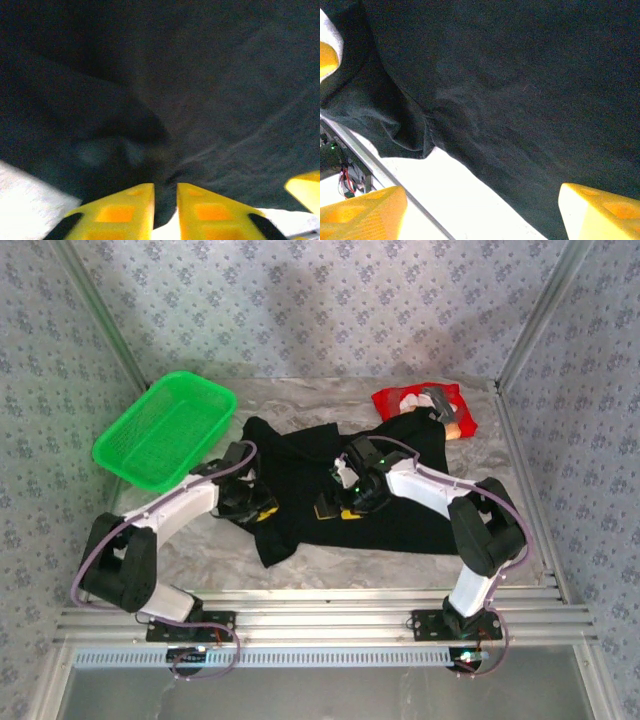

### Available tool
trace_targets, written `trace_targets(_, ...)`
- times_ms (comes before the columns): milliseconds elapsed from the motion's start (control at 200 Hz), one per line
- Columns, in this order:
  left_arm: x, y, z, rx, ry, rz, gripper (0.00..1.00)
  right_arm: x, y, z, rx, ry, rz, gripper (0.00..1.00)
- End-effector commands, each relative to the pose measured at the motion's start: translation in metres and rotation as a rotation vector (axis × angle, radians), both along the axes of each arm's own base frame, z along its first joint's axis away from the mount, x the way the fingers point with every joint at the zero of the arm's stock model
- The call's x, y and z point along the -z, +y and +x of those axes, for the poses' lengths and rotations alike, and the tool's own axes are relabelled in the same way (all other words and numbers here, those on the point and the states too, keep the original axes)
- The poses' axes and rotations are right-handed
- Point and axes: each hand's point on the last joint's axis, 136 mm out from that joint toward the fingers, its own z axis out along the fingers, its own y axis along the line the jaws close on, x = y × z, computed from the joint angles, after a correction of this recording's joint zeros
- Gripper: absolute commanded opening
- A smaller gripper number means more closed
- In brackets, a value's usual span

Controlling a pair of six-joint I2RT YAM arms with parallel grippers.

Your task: Fold and stack the t-shirts

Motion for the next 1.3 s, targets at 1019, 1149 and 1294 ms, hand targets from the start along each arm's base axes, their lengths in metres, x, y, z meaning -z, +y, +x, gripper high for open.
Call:
trace_targets(1019,0.03,0.077,-0.074,-0.432,-0.198,-0.304,0.69,-0.013,0.01,-0.004,-0.026,0.005,0.056,0.81)
trace_targets(1149,0.034,0.074,-0.067,-0.465,-0.254,-0.354,0.7,-0.013,0.012,-0.003,-0.029,0.006,0.059,0.81)
trace_targets(1294,0.036,0.066,-0.064,-0.436,-0.288,-0.347,0.7,-0.013,0.014,-0.002,-0.026,0.006,0.067,0.81)
